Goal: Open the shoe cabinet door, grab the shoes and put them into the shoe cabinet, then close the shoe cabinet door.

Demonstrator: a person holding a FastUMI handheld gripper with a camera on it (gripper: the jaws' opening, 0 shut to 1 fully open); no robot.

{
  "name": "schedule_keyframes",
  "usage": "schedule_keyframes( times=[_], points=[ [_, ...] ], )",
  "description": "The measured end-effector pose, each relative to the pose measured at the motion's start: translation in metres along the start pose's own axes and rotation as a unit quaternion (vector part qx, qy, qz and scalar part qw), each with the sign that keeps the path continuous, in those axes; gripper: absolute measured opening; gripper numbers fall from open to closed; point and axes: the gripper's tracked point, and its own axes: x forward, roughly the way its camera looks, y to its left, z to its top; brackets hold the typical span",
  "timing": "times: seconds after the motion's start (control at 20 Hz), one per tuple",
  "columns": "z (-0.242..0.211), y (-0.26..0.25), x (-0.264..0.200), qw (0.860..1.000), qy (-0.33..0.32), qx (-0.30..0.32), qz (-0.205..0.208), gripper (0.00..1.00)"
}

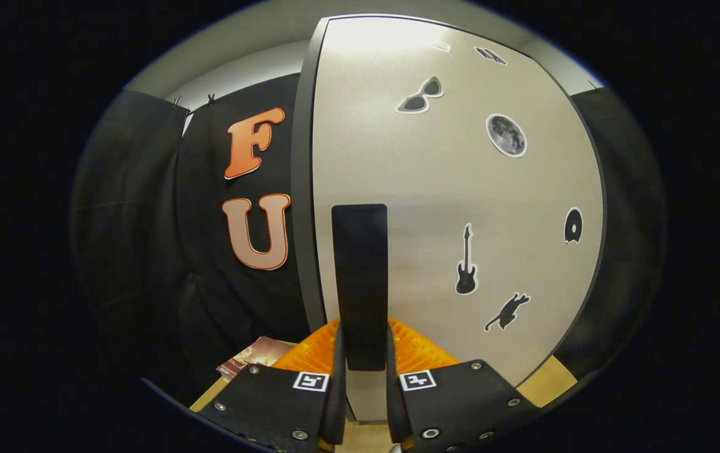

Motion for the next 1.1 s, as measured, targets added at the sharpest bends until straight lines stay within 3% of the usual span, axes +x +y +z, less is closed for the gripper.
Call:
schedule_keyframes(
  times=[0.2,1.1],
  points=[
    [-0.003,-0.001,-0.009,1.000,0.002,0.015,0.010,0.20],
    [-0.009,-0.040,-0.092,0.999,-0.024,0.018,0.020,0.20]
  ],
)
